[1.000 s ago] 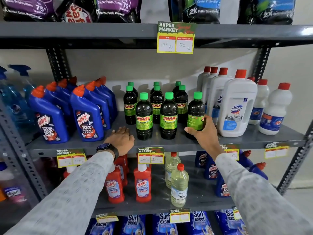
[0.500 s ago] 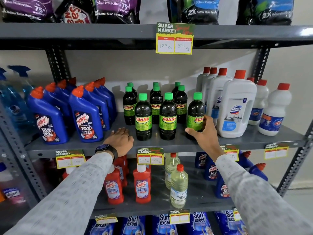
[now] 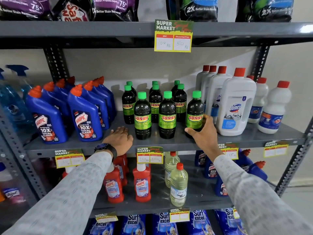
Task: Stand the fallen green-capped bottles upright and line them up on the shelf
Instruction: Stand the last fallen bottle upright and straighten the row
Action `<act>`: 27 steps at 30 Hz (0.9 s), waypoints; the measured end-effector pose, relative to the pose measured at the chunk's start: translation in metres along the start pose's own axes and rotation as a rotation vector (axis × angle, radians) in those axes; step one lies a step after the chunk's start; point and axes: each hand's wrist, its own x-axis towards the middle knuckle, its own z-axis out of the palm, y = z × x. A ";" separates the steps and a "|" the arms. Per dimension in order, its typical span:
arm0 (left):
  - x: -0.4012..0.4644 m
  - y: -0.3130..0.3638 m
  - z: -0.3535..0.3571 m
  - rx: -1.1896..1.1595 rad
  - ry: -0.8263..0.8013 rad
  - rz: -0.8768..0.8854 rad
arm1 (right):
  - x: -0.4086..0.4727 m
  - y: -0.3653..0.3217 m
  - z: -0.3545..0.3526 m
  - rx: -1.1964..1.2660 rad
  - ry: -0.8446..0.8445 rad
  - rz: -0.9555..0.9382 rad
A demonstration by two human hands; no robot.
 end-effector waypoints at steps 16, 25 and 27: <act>-0.038 0.024 -0.009 -0.816 0.503 -0.024 | -0.055 -0.027 0.013 -0.078 0.185 -0.221; -0.019 0.044 -0.016 -1.044 0.265 0.022 | -0.031 -0.054 0.061 -0.067 -0.144 -0.008; -0.016 0.043 -0.016 -1.036 0.292 0.029 | -0.028 -0.054 0.065 -0.061 -0.152 0.014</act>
